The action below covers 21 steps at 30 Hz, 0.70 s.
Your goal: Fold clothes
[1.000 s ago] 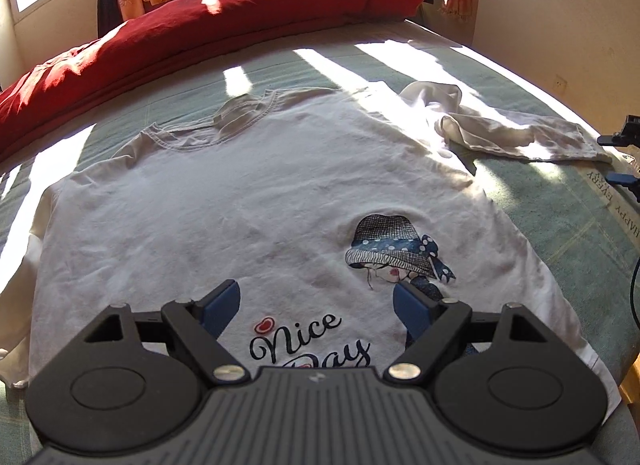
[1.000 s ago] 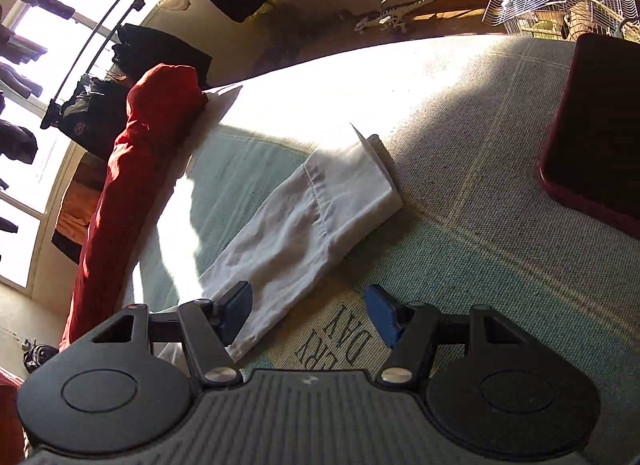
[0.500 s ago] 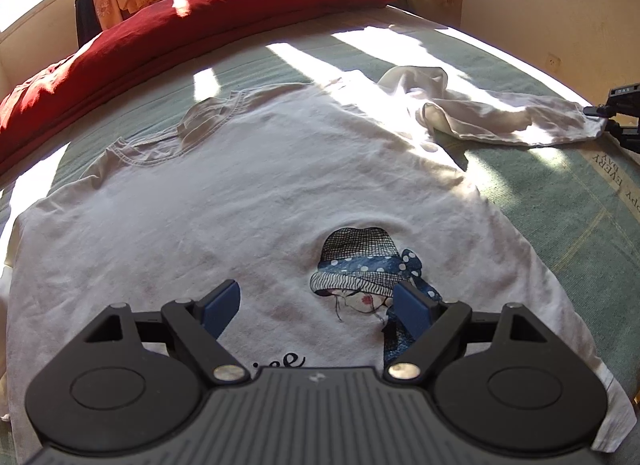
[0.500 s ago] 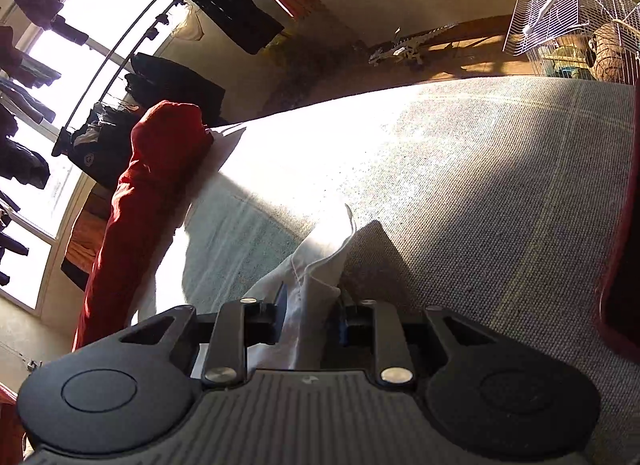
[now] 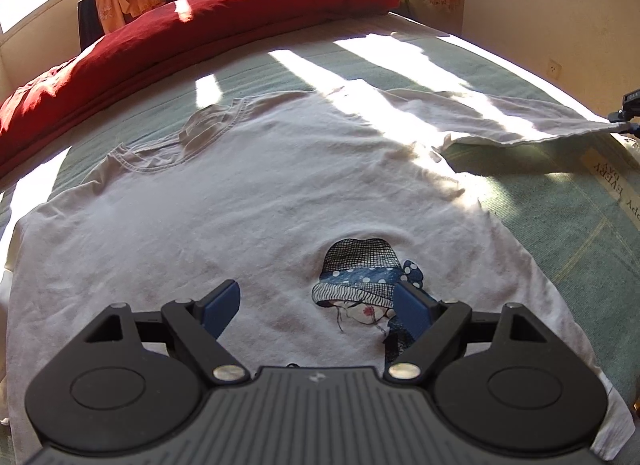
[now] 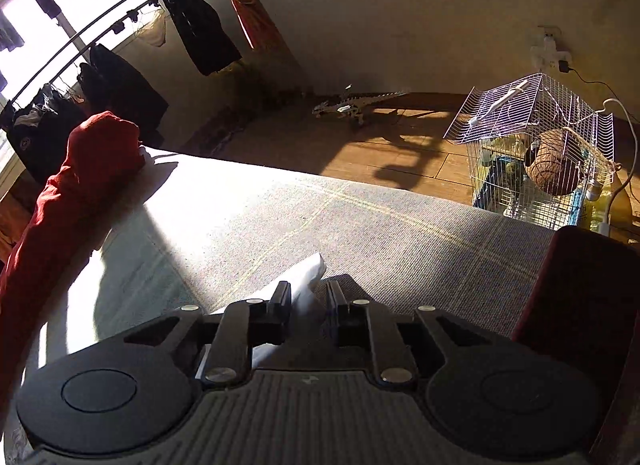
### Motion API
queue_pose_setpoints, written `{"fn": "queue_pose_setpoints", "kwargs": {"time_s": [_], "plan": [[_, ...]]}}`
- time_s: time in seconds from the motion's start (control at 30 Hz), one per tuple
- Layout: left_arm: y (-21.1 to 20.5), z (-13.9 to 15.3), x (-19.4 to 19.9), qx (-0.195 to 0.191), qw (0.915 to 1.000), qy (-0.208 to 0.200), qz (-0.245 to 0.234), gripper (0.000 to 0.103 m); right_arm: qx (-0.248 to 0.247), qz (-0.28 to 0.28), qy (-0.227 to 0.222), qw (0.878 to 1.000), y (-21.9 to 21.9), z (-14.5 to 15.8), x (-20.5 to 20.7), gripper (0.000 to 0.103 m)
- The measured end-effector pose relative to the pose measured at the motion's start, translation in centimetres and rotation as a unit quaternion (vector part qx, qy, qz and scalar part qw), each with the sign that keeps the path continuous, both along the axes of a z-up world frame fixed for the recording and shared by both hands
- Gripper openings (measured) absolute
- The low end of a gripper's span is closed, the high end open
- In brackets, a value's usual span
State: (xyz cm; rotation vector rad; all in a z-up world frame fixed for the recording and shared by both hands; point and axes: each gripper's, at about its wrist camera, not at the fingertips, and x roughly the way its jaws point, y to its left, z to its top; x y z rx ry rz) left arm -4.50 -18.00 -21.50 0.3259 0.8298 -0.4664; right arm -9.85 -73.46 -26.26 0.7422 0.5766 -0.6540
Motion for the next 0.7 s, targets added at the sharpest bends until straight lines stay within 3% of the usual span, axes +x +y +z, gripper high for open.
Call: {"fn": "queue_pose_setpoints", "kwargs": {"time_s": [0.03, 0.13, 0.27, 0.37, 0.5, 0.7], "plan": [[0.1, 0.0, 0.0, 0.0, 1.0, -0.001, 0.0, 0.084, -0.005, -0.01, 0.02, 1.0, 0.2, 0.1, 0.0, 0.03], [0.4, 0.0, 0.2, 0.003, 1.0, -0.003, 0.002, 0.084, -0.017, -0.023, 0.022, 0.999, 1.6, 1.3, -0.3, 0.038], [0.8, -0.2, 0.2, 0.001, 1.0, -0.001, 0.007, 0.084, -0.025, 0.063, -0.004, 0.998, 5.4, 3.7, 2.0, 0.051], [1.0, -0.2, 0.1, 0.003, 1.0, -0.001, 0.007, 0.084, -0.013, 0.178, -0.006, 0.984, 10.0, 4.7, 6.2, 0.052], [1.4, -0.2, 0.0, 0.011, 0.9999, -0.008, 0.002, 0.084, 0.013, 0.295, 0.021, 0.955, 17.7, 4.9, 12.4, 0.054], [3.2, 0.0, 0.1, 0.013, 0.9996, -0.022, 0.009, 0.084, -0.014, 0.352, 0.093, 0.931, 27.1, 4.3, 20.2, 0.055]]}}
